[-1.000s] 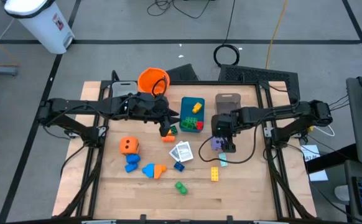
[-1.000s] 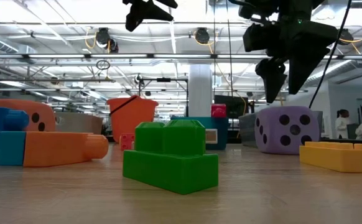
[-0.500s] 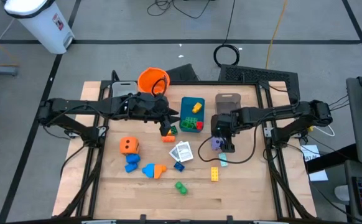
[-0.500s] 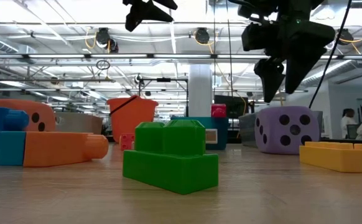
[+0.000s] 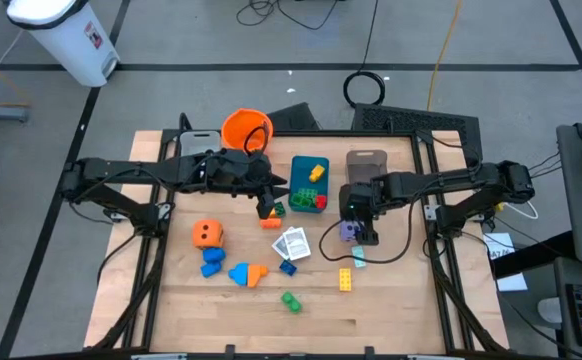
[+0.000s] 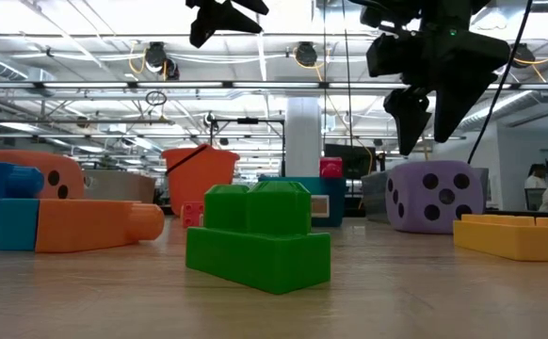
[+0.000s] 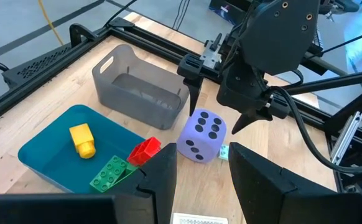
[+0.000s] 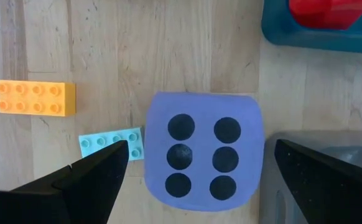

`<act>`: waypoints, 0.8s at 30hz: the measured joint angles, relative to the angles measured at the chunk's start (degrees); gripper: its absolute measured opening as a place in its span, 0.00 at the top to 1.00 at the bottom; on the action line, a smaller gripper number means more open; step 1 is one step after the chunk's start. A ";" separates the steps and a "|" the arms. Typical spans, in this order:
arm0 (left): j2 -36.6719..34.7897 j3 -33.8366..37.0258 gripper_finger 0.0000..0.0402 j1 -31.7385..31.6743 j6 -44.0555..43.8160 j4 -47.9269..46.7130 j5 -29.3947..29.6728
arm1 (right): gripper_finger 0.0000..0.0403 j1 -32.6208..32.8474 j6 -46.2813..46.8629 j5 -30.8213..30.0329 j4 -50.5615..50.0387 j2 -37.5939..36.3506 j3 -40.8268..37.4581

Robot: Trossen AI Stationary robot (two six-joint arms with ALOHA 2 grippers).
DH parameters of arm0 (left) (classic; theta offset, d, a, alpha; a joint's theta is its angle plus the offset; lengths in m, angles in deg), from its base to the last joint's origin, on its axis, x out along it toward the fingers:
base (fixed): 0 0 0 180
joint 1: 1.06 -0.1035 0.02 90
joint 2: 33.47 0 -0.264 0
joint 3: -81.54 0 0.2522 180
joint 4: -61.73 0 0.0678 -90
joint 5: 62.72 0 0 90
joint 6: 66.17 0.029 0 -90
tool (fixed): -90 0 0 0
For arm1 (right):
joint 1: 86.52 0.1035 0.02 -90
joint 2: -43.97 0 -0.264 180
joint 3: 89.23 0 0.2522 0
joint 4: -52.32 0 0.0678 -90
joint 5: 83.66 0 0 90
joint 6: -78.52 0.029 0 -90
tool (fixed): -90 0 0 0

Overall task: Pick & Place Toys
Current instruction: Put the purple dice into the black bin

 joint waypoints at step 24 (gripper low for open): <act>0.00 0.00 0.62 -0.07 0.35 -0.01 1.20 | 0.01 -0.20 1.85 -2.80 3.19 0.02 -5.60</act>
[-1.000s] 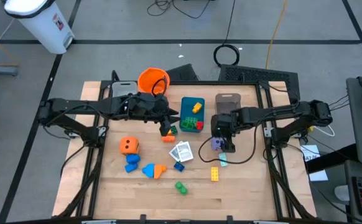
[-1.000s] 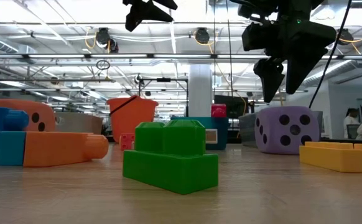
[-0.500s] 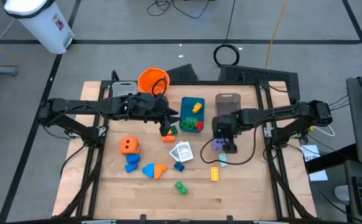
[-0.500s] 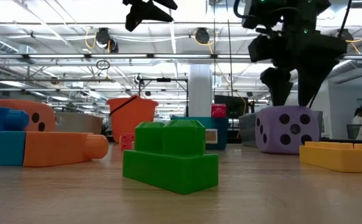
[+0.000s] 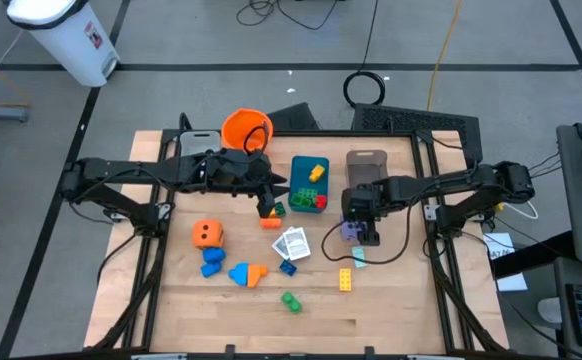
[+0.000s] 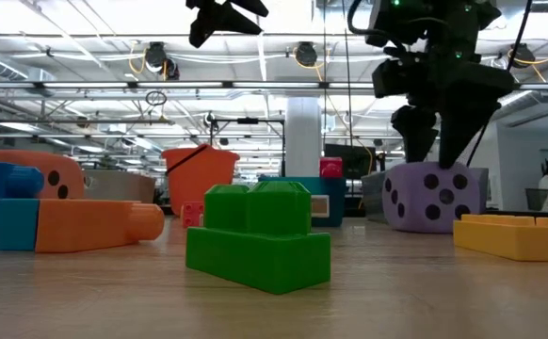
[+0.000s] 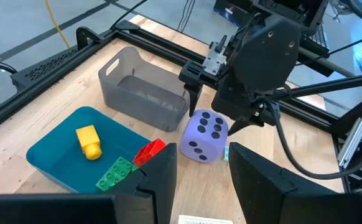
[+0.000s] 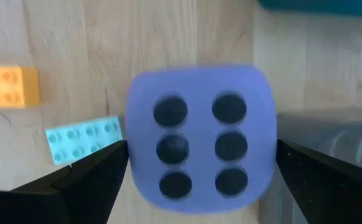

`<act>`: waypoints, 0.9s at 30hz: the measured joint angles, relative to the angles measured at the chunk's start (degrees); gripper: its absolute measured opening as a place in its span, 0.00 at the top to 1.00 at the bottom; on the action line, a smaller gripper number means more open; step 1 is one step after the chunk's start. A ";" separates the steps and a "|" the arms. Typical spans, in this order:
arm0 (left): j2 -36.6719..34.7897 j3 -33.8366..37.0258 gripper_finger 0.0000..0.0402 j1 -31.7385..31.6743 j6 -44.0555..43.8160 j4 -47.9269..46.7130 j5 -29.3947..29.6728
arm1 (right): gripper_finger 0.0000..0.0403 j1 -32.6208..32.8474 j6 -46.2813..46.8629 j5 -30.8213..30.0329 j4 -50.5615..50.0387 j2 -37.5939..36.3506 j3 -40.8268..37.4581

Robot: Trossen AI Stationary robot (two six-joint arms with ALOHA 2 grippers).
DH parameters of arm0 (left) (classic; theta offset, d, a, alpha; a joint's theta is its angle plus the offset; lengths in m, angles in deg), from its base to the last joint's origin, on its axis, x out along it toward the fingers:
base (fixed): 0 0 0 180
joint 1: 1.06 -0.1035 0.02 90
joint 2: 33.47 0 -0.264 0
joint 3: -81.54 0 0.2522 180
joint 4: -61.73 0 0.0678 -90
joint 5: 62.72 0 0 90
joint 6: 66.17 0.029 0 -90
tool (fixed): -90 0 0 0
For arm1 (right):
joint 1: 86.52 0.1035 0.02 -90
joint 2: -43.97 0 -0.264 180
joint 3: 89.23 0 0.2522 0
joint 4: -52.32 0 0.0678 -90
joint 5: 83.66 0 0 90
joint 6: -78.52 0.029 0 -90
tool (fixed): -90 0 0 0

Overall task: Pick & Place Toys
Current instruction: Put the purple dice into the black bin

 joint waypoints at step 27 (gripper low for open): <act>0.00 0.00 0.62 0.00 -0.33 -0.01 0.26 | 0.05 0.00 -0.36 2.89 4.61 0.00 -2.91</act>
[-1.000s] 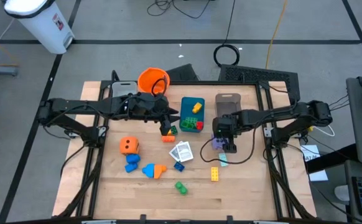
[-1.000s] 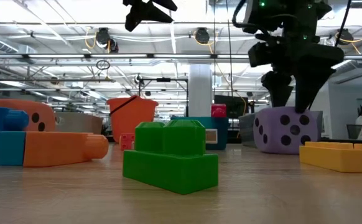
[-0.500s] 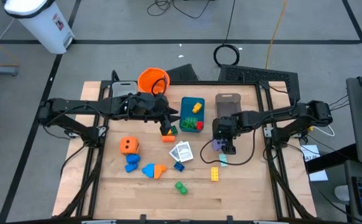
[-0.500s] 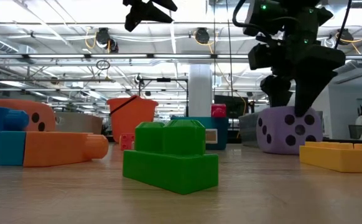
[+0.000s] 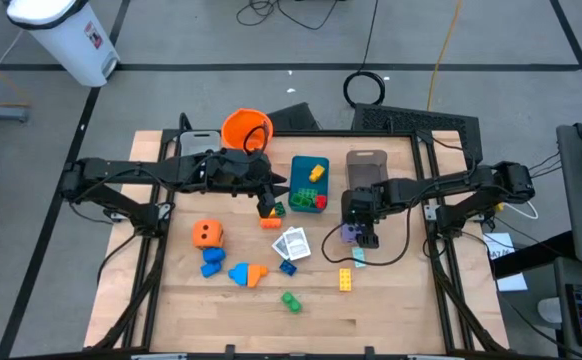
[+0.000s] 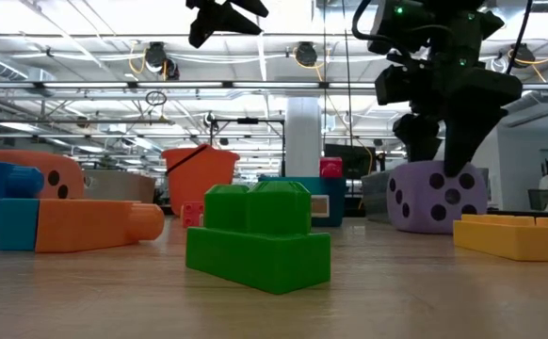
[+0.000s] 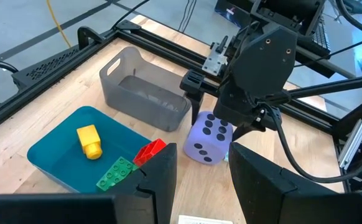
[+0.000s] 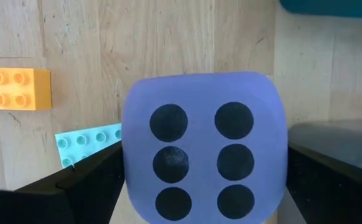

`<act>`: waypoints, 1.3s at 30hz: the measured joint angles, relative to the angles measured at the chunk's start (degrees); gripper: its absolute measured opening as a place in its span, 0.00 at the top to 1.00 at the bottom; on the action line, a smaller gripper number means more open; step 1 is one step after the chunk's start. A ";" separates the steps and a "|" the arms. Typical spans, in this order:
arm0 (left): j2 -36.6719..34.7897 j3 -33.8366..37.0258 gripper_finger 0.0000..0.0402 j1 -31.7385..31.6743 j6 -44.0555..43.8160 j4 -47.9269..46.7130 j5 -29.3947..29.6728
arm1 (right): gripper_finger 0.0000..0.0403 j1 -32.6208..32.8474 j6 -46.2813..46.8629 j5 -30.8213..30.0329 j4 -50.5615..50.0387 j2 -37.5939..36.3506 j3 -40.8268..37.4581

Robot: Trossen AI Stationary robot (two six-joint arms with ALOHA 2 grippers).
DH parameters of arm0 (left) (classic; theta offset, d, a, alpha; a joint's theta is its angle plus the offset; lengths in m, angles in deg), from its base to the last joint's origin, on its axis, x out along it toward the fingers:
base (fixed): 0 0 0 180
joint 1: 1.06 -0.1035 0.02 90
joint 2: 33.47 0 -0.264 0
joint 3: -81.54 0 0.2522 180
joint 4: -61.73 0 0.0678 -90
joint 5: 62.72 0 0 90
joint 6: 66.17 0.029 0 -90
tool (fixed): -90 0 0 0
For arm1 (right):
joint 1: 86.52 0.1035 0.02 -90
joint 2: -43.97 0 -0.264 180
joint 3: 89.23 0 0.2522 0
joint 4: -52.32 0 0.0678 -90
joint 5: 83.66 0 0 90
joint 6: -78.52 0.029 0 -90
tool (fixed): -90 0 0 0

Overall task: Pick & Place Toys
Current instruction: Put the purple dice into the black bin

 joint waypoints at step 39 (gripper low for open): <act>0.00 0.00 0.62 -0.02 1.73 0.04 0.02 | 0.14 -17.25 -12.52 -3.28 -31.13 -0.04 31.82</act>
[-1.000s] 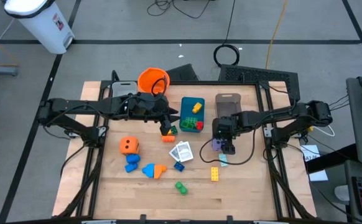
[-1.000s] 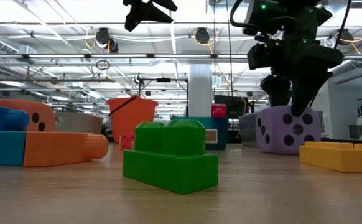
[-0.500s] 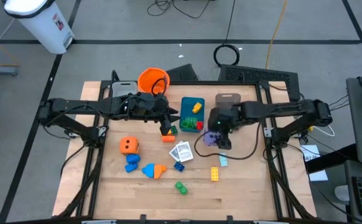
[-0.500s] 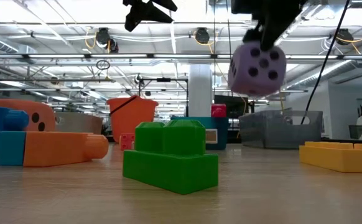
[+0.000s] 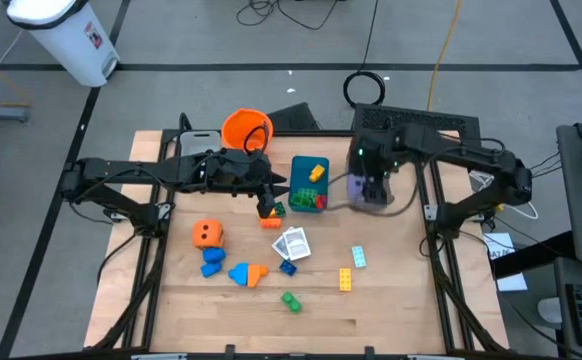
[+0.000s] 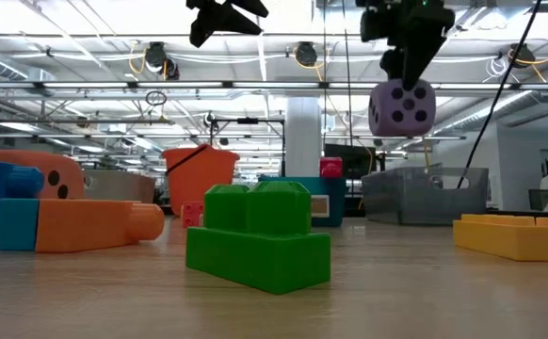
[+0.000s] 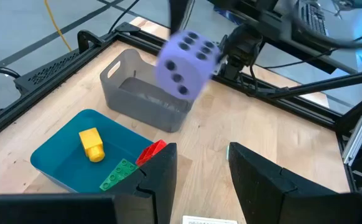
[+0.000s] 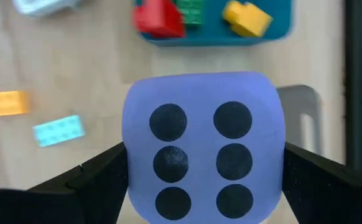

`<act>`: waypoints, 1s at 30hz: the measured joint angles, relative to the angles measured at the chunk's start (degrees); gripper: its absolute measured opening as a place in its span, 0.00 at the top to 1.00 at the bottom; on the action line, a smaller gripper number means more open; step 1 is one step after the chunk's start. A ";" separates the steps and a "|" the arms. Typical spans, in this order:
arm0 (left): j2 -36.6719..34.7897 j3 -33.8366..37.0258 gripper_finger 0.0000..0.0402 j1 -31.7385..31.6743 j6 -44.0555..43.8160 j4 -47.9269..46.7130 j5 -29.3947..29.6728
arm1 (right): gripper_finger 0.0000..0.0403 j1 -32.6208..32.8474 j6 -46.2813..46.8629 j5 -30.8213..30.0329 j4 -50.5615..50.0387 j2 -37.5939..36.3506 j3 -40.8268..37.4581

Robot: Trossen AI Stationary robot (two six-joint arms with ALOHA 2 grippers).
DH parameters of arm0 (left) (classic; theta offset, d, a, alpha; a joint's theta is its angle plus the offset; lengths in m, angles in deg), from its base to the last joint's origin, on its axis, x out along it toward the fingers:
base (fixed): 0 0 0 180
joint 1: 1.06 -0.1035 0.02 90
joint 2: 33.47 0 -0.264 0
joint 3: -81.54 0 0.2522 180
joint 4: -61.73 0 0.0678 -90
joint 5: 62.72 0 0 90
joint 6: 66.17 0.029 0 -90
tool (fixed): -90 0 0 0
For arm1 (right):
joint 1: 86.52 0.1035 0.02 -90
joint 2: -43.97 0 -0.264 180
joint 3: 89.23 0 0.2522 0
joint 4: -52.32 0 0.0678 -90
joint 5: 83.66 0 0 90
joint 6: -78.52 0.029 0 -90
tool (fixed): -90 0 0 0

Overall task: Pick & Place Toys
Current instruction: Put the purple dice into the black bin

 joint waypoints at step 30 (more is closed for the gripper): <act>0.00 0.00 0.62 -0.83 -0.40 0.02 -0.13 | 0.13 -19.40 -23.76 2.96 19.15 0.04 -17.40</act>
